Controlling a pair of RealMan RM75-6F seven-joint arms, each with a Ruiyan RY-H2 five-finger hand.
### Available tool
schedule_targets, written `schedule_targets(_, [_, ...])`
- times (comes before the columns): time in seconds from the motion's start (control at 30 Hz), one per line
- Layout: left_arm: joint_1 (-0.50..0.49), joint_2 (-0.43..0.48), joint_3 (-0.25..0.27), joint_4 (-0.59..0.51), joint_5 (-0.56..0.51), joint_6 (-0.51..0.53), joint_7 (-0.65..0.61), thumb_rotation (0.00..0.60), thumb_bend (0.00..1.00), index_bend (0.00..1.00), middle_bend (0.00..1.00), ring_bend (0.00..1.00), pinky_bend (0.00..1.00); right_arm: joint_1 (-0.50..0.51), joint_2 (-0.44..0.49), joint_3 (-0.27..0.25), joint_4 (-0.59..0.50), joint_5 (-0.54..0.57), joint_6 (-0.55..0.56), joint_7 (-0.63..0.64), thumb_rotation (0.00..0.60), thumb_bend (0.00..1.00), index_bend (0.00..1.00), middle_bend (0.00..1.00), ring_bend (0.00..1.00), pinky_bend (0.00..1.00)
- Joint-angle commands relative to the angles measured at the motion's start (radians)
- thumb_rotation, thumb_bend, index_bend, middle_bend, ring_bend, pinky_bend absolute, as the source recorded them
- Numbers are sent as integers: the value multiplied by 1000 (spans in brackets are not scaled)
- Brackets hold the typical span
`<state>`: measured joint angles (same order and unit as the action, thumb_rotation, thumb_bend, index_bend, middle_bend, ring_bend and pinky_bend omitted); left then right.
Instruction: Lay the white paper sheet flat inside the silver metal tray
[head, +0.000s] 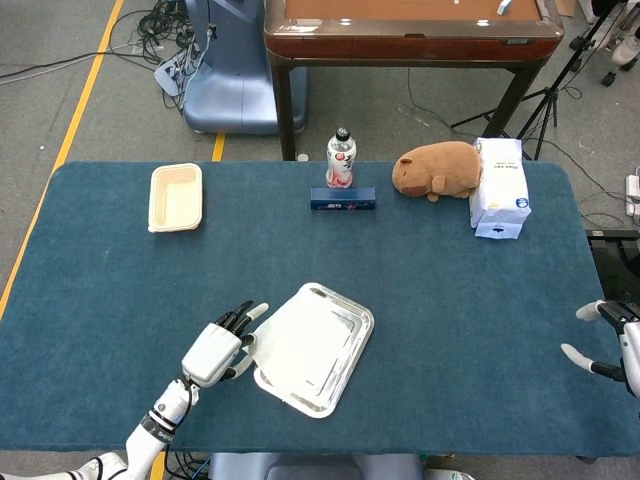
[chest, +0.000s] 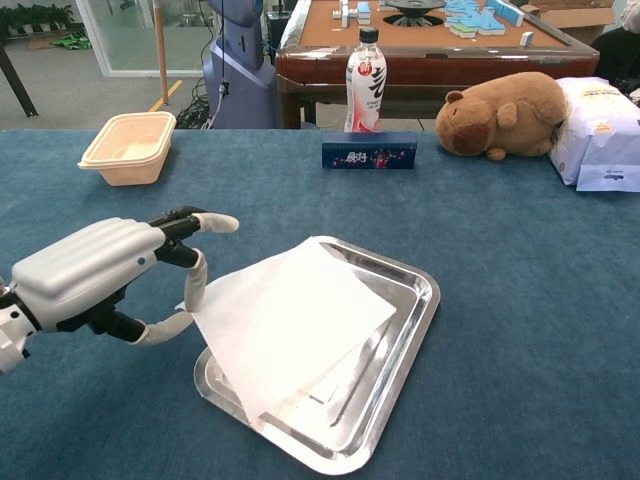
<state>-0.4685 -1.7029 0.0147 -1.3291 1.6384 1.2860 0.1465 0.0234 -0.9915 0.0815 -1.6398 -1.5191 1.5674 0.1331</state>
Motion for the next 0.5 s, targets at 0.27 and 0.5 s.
schedule_targets(0.27, [28,-18,-7,-1,-27,19,34,600,438,692,105,0,222,-1,19,-8,-7,-17,-2,-6,600,57,476,493,395,421])
schedule_targets(0.5, [37,-18,0,-16,-30,17,55,600,437,692,105,0,222,-3,49,-31,9,-49,-14,1,600,57,476,493,395,421])
